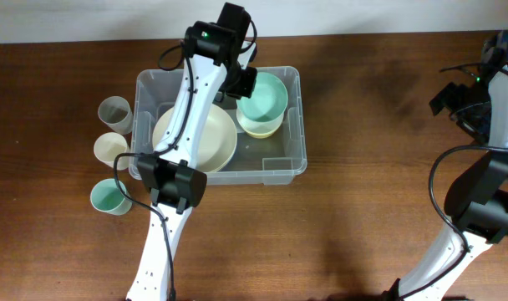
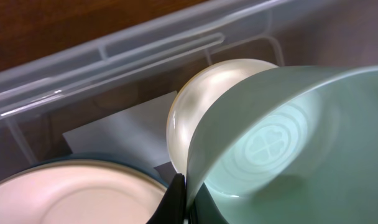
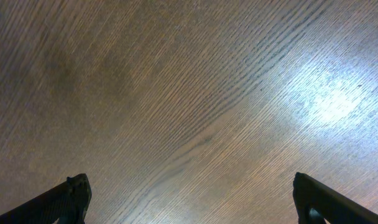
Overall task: Pack container
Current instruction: 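Lower the green bowl onto the white bowl, release, withdraw left gripper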
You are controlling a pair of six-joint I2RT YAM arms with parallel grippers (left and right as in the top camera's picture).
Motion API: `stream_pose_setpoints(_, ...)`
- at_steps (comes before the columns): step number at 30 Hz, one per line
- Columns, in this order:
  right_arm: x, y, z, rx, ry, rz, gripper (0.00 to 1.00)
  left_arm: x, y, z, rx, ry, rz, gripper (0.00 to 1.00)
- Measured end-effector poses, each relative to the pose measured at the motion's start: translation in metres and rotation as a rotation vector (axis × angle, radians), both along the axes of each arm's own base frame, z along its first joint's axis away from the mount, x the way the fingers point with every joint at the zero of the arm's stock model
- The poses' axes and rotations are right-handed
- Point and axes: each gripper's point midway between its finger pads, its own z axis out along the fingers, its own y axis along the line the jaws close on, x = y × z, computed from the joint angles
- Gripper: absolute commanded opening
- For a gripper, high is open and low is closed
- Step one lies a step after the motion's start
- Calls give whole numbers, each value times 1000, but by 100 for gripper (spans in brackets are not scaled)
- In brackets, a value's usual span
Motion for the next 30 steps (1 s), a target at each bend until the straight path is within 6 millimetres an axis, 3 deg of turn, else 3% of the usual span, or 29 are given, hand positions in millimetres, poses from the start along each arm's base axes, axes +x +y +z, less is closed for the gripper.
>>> stream_pose_setpoints(11, 0, 0, 0, 0, 0, 0, 99, 0, 0, -8, 5, 15, 0, 2)
stream_pose_setpoints(17, 0, 0, 0, 0, 0, 0, 99, 0, 0, -8, 5, 16, 4, 21)
stream_pose_setpoints(22, 0, 0, 0, 0, 0, 0, 99, 0, 0, -8, 4, 16, 6, 31)
stream_pose_setpoints(28, 0, 0, 0, 0, 0, 0, 99, 5, -1, -7, 0, -3, 7, 50)
stream_pose_setpoints(29, 0, 0, 0, 0, 0, 0, 99, 6, 0, -7, 1, -7, 8, 60)
stream_pose_setpoints(30, 0, 0, 0, 0, 0, 0, 99, 7, 1, -6, 2, -10, 11, 82)
